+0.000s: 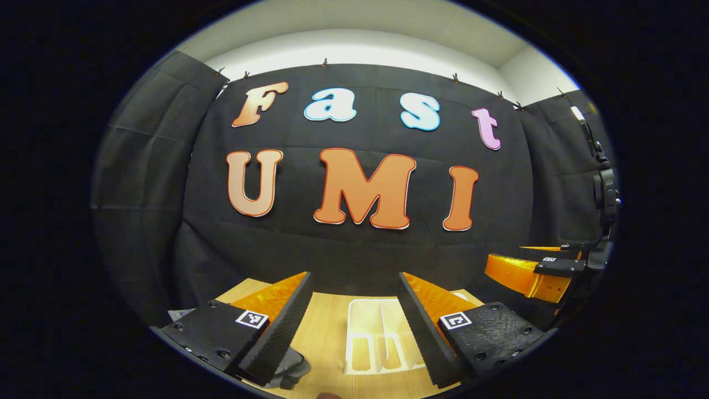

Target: Open the schoolbag, grab two books from the bookshelf and put them into the schoolbag.

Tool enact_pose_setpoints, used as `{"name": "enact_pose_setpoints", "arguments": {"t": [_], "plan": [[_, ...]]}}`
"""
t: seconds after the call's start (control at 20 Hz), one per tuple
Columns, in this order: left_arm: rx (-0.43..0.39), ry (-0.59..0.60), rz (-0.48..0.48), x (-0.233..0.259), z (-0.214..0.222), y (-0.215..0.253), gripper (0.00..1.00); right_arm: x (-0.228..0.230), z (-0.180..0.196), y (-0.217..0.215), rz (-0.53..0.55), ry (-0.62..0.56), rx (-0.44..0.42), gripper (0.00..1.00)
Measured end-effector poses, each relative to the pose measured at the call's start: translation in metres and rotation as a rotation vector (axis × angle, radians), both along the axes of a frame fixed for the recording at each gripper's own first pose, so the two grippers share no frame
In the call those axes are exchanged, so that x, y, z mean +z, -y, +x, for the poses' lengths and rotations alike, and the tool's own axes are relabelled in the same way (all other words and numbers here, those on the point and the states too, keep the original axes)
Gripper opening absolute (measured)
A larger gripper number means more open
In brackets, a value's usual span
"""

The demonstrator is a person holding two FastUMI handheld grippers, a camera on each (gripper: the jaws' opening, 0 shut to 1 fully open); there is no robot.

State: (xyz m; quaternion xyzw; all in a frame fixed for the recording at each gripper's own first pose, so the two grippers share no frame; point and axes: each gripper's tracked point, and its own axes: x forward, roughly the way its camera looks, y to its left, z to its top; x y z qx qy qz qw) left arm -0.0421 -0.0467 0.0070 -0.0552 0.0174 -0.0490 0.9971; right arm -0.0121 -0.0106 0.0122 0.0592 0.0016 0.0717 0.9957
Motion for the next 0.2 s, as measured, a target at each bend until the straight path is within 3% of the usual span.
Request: {"name": "enact_pose_setpoints", "arguments": {"t": [0.2], "plan": [[0.011, 0.005, 0.014, 0.0003, 0.0007, -0.001, 0.97, -0.0023, -0.0002, -0.0053, -0.005, 0.003, 0.024, 0.97]]}}
